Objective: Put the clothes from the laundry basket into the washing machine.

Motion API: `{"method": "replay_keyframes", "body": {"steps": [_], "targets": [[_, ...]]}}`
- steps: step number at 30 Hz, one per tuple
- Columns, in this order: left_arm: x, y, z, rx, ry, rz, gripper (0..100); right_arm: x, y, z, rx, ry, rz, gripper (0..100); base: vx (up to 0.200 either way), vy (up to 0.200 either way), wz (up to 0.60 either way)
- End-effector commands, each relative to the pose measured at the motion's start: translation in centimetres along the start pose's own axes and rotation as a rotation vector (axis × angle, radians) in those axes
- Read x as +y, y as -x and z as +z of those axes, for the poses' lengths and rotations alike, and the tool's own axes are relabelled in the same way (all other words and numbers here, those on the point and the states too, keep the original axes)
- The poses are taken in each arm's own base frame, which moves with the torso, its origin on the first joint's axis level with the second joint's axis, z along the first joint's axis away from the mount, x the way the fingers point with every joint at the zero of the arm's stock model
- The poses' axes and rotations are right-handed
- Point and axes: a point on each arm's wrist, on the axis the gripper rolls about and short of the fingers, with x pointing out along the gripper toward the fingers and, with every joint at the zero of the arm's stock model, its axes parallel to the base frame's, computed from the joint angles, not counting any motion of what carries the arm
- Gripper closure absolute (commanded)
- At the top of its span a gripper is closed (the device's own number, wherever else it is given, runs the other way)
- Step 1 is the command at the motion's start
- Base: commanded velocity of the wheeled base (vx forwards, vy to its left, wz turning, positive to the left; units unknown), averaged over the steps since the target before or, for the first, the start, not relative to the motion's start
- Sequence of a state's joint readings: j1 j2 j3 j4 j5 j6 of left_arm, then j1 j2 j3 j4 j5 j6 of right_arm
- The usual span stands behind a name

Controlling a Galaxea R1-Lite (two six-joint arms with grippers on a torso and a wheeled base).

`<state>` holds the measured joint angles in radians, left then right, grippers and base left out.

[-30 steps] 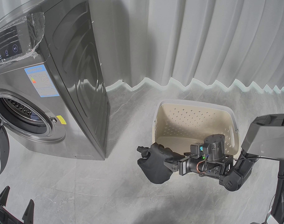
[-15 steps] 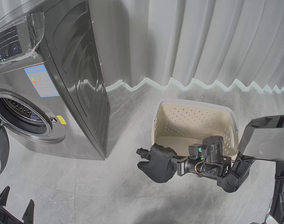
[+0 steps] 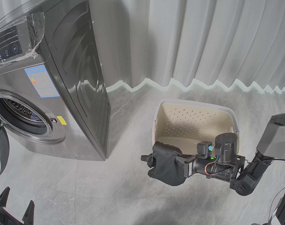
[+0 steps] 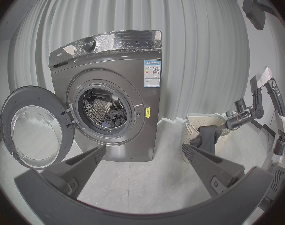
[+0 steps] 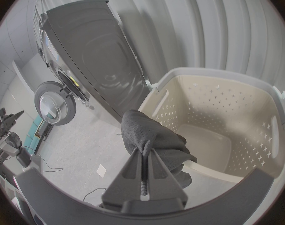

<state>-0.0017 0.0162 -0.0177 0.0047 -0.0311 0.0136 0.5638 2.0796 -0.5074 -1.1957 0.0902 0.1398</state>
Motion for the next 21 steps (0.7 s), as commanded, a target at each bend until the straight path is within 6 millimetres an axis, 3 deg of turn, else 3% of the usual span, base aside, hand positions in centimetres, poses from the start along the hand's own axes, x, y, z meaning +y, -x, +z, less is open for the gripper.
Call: {"method": "replay_keyframes", "body": {"steps": [1, 8, 9, 11, 17, 21], "targets": [[0.0, 0.0, -0.5, 0.001, 0.000, 0.001, 0, 1.4, 4.7, 3.1, -0.120, 0.014, 0.034, 100, 0.000, 0.000, 0.00], [0.0, 0.0, -0.5, 0.001, 0.000, 0.002, 0, 3.1, 10.5, 6.1, -0.295, 0.032, 0.092, 100, 0.000, 0.000, 0.00], [0.0, 0.0, -0.5, 0.001, 0.000, 0.002, 0, 3.2, 10.7, 6.2, -0.299, 0.032, 0.093, 100, 0.000, 0.000, 0.00], [0.0, 0.0, -0.5, 0.001, -0.002, 0.001, 0, 3.7, 13.1, 7.9, -0.399, 0.040, 0.111, 100, 0.000, 0.000, 0.00], [0.0, 0.0, -0.5, 0.001, -0.002, 0.001, 0, 4.2, 16.8, 10.6, -0.507, 0.053, 0.122, 100, 0.000, 0.000, 0.00], [0.0, 0.0, -0.5, 0.001, -0.002, 0.001, 0, 4.3, 18.4, 10.8, -0.495, 0.049, 0.113, 100, -0.050, 0.000, 0.00]]}}
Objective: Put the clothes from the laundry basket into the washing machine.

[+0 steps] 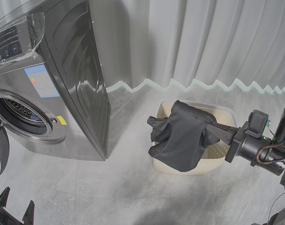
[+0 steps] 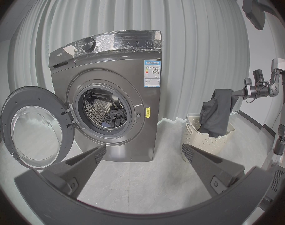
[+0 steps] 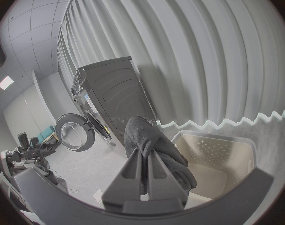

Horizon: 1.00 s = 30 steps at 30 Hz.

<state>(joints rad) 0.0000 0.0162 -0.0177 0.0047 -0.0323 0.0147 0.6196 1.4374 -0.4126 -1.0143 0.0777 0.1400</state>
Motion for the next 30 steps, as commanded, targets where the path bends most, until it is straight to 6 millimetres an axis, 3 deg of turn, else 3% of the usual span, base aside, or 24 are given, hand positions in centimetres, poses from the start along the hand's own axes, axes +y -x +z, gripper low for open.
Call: {"method": "replay_keyframes", "body": {"steps": [1, 8, 17, 30], "targets": [[-0.01, -0.01, -0.48, 0.001, -0.001, 0.000, 0, 0.70, 3.29, 3.67, -0.143, 0.011, 0.007, 100, -0.200, 0.000, 0.00], [-0.01, -0.01, -0.48, 0.001, 0.001, 0.000, 0, 0.60, 3.30, 3.81, -0.153, 0.011, -0.043, 100, -0.200, 0.000, 0.00], [-0.01, -0.01, -0.48, 0.001, 0.001, 0.000, 0, 0.53, 3.16, 3.77, -0.140, 0.010, -0.129, 100, 0.000, 0.000, 0.00], [-0.01, -0.01, -0.48, 0.001, 0.001, 0.000, 0, 0.88, 3.04, 3.90, -0.136, 0.018, -0.158, 100, 0.000, 0.200, 0.00]]}}
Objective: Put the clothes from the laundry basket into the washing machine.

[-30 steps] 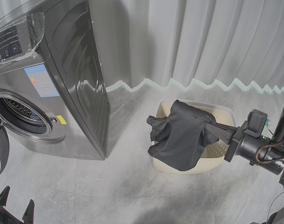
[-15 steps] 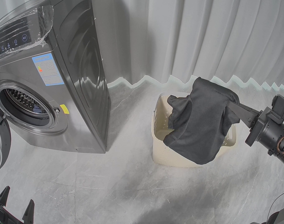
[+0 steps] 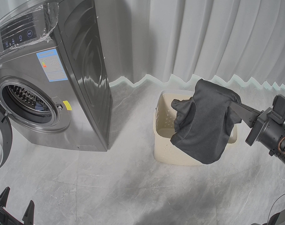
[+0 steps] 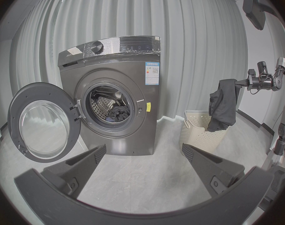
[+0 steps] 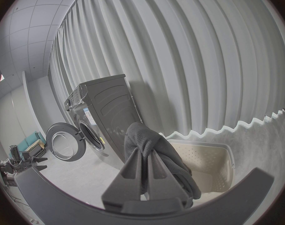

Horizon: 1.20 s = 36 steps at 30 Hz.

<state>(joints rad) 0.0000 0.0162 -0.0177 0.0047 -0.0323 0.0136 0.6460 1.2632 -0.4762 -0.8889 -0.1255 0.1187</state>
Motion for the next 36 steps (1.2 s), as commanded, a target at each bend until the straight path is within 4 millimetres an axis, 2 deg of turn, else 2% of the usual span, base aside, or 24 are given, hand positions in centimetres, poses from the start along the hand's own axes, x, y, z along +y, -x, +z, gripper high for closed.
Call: {"method": "replay_keyframes", "body": {"steps": [1, 26, 32, 36], "targets": [[-0.01, -0.01, -0.48, 0.001, 0.000, 0.000, 0, 0.10, 0.00, 0.09, -0.005, -0.002, 0.005, 100, 0.000, 0.200, 0.00], [0.00, -0.03, -0.49, 0.006, 0.003, -0.001, 0, 0.69, -0.07, 0.68, -0.034, -0.011, 0.053, 100, 0.000, 0.200, 0.00], [0.00, -0.03, -0.49, 0.006, 0.002, -0.001, 0, 0.69, -0.09, 0.70, -0.034, -0.011, 0.051, 100, 0.000, 0.000, 0.00], [0.00, -0.03, -0.47, 0.004, 0.003, -0.001, 0, 0.69, -0.12, 0.67, -0.033, -0.011, 0.051, 100, -0.200, 0.000, 0.00]]}}
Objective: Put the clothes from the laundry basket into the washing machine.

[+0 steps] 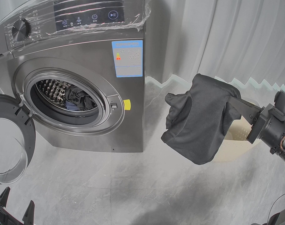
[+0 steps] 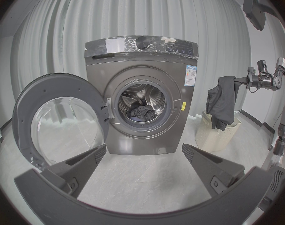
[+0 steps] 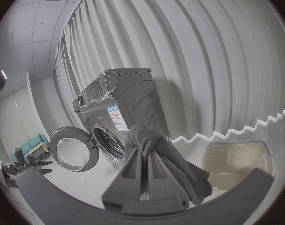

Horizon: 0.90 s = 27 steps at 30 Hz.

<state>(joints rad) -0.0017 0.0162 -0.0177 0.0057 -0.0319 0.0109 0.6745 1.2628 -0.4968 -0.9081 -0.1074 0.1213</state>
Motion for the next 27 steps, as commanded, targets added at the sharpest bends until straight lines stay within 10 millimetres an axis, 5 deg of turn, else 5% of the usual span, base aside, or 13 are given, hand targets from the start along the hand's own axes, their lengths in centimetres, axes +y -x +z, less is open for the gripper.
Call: {"method": "replay_keyframes", "body": {"steps": [1, 11, 20, 27], "targets": [[-0.01, -0.03, -0.46, 0.003, 0.002, 0.000, 0, 0.01, 0.01, 0.01, 0.000, 0.000, 0.001, 100, -0.200, 0.000, 0.00], [0.00, -0.03, -0.46, 0.003, 0.002, 0.001, 0, 0.00, -0.09, -0.21, 0.009, 0.001, 0.001, 100, -0.200, 0.000, 0.00], [-0.01, -0.03, -0.48, 0.005, 0.000, 0.000, 0, -0.01, -0.12, -0.26, 0.012, 0.001, 0.001, 100, 0.000, 0.000, 0.00], [0.00, -0.03, -0.48, 0.005, 0.000, 0.001, 0, -0.01, -0.17, -0.37, 0.016, 0.002, 0.000, 100, 0.000, 0.200, 0.00]]}}
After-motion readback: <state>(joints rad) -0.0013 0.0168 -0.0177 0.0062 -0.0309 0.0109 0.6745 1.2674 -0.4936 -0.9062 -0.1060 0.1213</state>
